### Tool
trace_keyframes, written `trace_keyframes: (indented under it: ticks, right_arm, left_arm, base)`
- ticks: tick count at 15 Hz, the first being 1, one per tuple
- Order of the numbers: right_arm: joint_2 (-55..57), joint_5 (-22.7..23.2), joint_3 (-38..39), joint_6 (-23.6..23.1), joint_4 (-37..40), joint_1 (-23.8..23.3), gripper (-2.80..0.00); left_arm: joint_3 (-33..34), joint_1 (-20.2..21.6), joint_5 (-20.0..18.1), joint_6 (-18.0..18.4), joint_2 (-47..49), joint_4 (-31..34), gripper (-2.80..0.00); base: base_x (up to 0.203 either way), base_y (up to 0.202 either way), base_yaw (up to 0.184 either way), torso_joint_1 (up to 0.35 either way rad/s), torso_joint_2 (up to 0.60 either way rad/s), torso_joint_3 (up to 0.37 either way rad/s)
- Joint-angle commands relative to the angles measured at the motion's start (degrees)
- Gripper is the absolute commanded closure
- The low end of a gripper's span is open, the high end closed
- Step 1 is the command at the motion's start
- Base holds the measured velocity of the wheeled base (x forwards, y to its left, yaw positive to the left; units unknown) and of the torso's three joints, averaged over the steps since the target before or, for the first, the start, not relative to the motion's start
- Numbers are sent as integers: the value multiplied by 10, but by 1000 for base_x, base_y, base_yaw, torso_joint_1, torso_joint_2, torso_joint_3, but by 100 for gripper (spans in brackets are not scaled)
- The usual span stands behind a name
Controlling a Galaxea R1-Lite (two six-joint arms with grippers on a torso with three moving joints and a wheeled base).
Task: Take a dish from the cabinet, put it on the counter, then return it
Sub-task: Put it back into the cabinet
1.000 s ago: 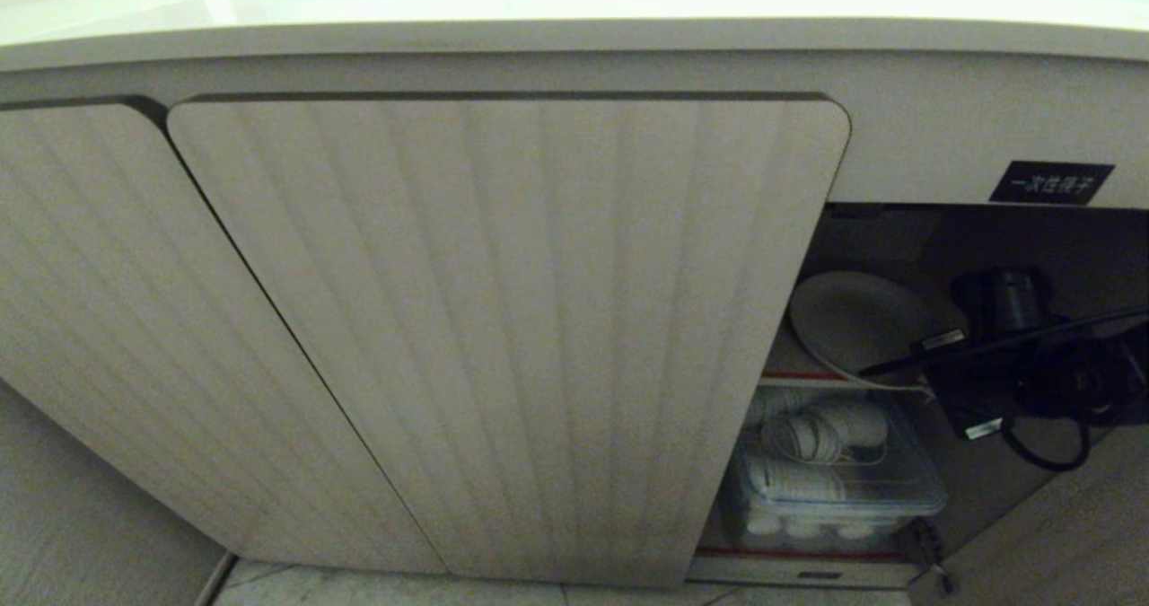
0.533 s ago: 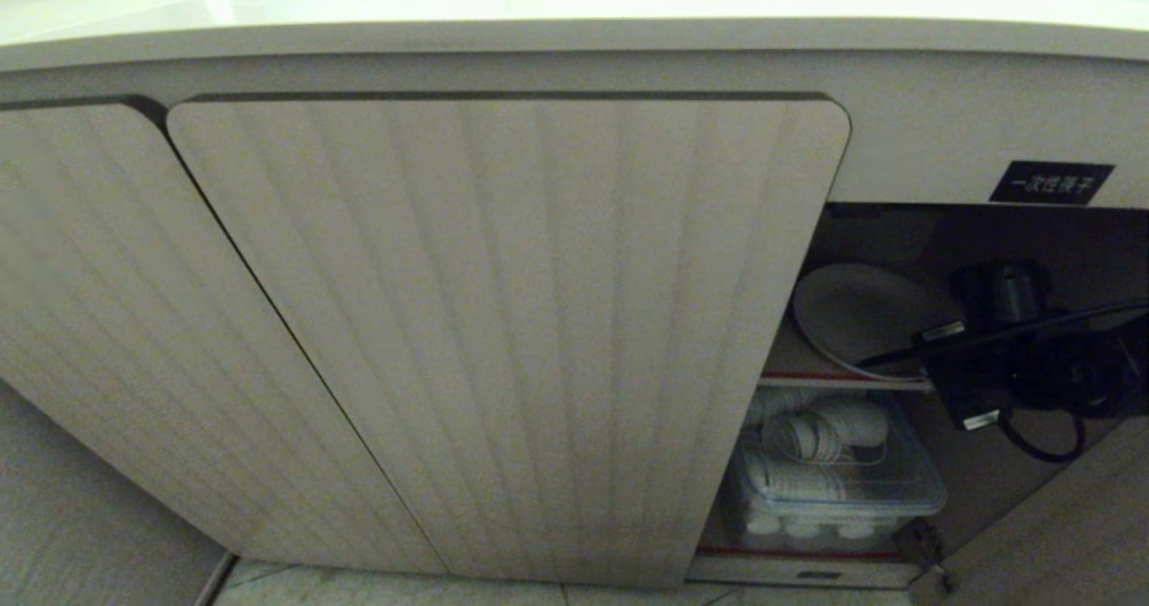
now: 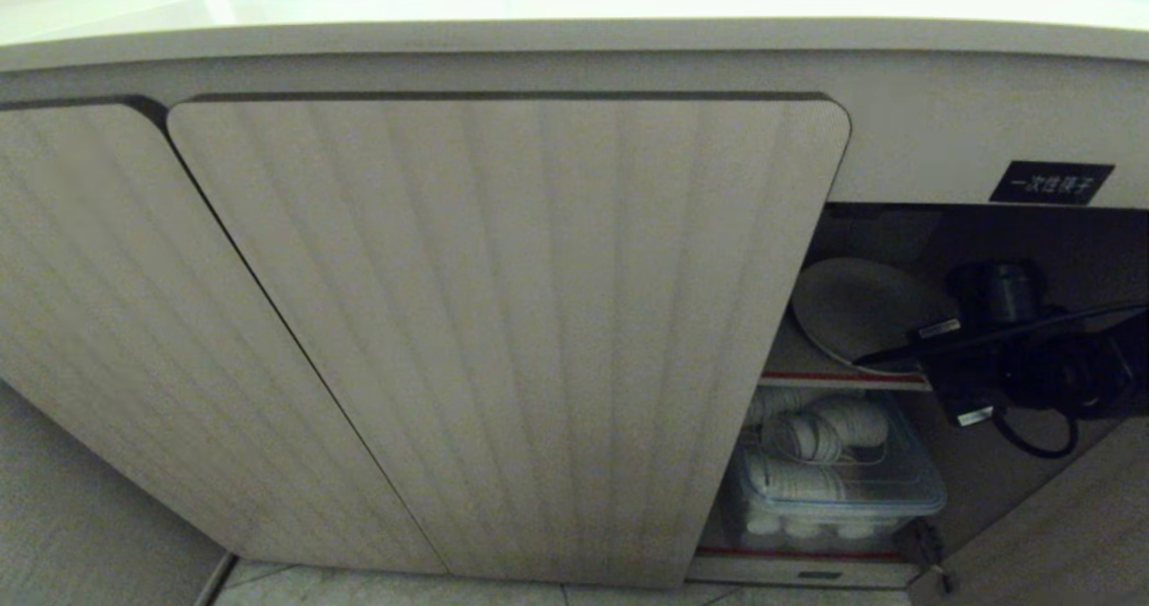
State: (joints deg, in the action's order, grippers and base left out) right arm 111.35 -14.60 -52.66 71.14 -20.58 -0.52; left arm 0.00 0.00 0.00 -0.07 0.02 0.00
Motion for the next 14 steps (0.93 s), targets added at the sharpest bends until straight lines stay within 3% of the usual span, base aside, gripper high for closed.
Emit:
trace_keyframes:
  ticks: [1,14]
  right_arm:
    - [4,-2,0,3,-2,0,0]
    - [33,-25,-19,3,-11,0,0]
  left_arm:
    - [0,0,0,0,0,0,0]
    - [0,0,0,0,0,0,0]
  base:
    - [0,0,0,0,0,0]
    - [0,0,0,0,0,0]
